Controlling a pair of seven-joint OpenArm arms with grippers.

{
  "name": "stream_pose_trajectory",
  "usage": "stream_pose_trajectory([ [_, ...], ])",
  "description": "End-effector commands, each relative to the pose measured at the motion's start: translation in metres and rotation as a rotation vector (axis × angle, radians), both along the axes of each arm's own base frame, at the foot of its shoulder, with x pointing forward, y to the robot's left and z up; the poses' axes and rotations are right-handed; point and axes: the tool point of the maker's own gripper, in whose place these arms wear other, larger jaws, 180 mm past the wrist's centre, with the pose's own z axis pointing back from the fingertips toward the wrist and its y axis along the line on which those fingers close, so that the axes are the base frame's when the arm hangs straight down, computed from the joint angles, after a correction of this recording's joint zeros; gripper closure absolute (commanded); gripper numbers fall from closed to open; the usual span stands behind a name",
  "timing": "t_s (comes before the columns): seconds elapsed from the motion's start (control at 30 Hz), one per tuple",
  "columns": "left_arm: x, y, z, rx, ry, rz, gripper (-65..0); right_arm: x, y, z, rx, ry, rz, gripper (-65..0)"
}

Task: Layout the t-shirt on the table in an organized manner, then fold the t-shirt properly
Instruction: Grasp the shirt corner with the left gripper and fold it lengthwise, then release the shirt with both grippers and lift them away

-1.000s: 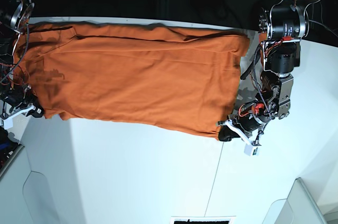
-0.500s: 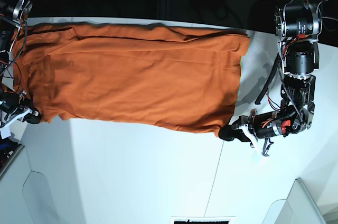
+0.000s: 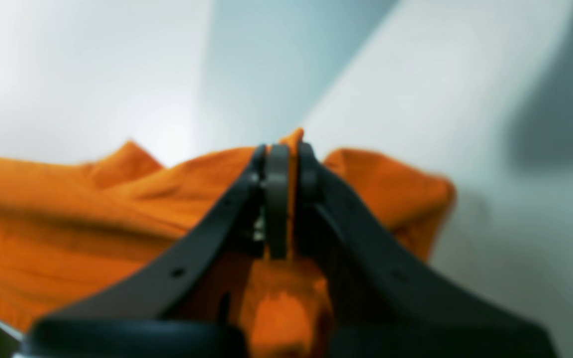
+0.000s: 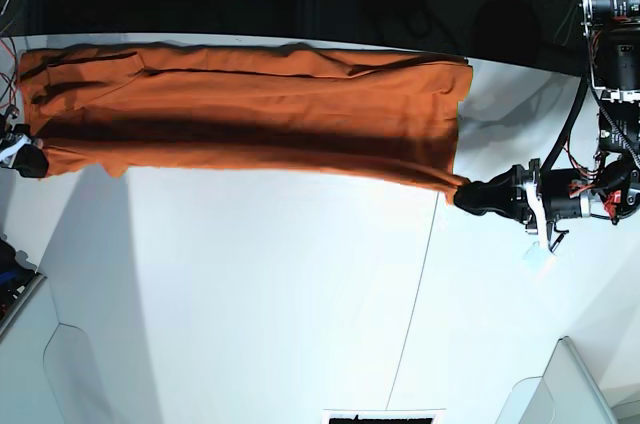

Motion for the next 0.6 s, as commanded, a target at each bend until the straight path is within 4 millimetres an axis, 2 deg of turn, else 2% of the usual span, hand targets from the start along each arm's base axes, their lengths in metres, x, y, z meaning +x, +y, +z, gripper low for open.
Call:
stream_pose_trajectory([
  [0.0,0.006,0.003,0.016,-0.009,-0.048,0.000,0.0,0.005,-0.010,0.019,-0.018,-0.055,-0.009,0.0],
  [0.27,-0.024,0.000,-0.011,-0.007,0.034,-0.009,0.0,-0.030,-0.022,0.002,0.011,-0.007,-0.052,0.0],
  [0.5,-0.047,-0.002,-0.030,-0.014,0.099,-0.009,0.0,-0.038,-0.016,-0.008,0.023,0.026,-0.050,0.0],
  [0.53,-0.049,-0.004,-0.032,-0.018,0.105,-0.009,-3.3,-0.039,-0.016,-0.009,0.021,0.030,-0.050,-2.6],
  [0.57,-0.051,-0.005,-0.033,-0.023,0.109,-0.010,-9.7,-0.039,-0.016,-0.009,0.022,0.029,-0.051,-10.5],
])
